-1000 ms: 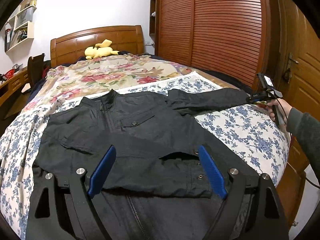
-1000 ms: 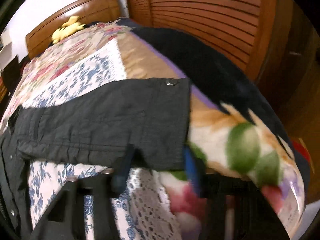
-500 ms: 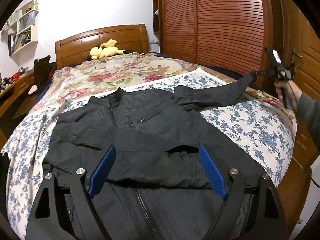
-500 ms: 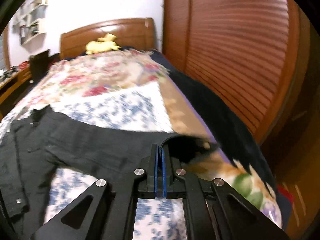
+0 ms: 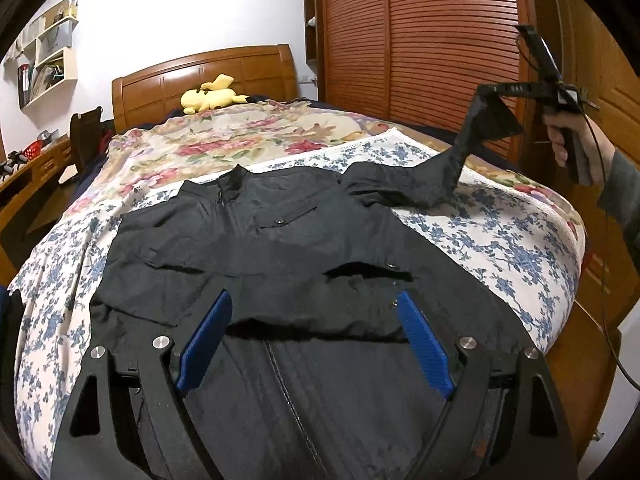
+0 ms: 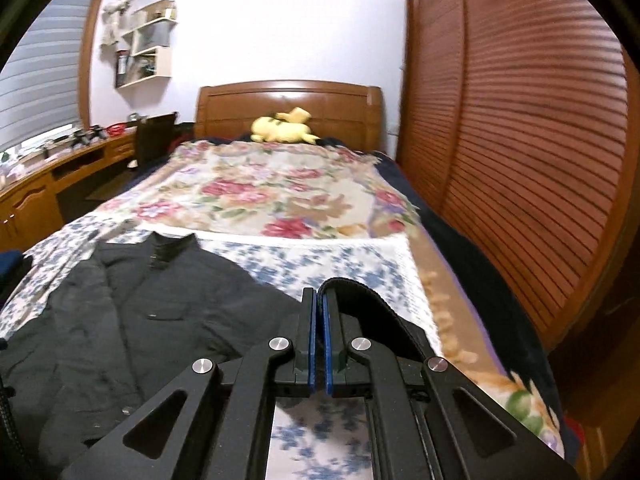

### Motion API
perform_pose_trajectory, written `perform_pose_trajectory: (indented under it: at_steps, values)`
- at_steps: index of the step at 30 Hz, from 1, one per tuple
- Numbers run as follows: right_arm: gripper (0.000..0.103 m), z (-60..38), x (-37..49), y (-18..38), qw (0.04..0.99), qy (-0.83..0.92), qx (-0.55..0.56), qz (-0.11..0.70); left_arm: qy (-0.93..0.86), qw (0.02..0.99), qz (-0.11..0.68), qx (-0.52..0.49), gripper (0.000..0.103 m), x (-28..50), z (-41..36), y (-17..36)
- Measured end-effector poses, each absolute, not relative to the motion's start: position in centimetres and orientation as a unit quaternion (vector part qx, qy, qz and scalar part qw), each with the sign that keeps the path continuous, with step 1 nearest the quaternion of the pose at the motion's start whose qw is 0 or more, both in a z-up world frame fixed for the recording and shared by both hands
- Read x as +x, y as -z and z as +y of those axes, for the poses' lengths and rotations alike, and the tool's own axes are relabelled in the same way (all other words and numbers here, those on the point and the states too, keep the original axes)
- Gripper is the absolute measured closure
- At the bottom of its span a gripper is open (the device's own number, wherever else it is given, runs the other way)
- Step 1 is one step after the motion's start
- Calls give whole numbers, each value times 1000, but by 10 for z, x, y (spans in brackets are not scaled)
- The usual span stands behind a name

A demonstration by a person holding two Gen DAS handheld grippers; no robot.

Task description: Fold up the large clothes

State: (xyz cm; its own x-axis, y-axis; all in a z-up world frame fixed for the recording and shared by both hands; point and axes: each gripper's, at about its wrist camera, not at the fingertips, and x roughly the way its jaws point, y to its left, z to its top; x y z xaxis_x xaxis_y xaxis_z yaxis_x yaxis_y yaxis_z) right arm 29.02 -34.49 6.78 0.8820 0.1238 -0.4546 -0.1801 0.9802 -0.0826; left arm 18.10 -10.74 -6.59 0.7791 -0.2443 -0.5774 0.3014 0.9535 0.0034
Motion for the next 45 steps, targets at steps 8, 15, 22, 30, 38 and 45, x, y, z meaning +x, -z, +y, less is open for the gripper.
perform_pose_trajectory:
  at_steps: [8,15,22,30,38,45]
  values:
    - [100,-293,294,-82,965,-118,-96,212,142,942,301,35,17,169,-79,67]
    - [100,-242,295,-92,961,-182,-99,186,125,947,296,22,17,152,-44,57]
    - [100,-187,287,-83,933,-285,-115,186,99,951,292,-6,17,134,-7,57]
    - [100,-161,264,-6,872,-384,-132,271,82,951,297,-20,17,132,14,66]
    - [77,-213,248,66,866,-347,-124,338,81,949,305,-19,17,139,9,75]
    - [57,-273,228,96,888,-292,-81,346,102,943,315,-2,17,152,-18,81]
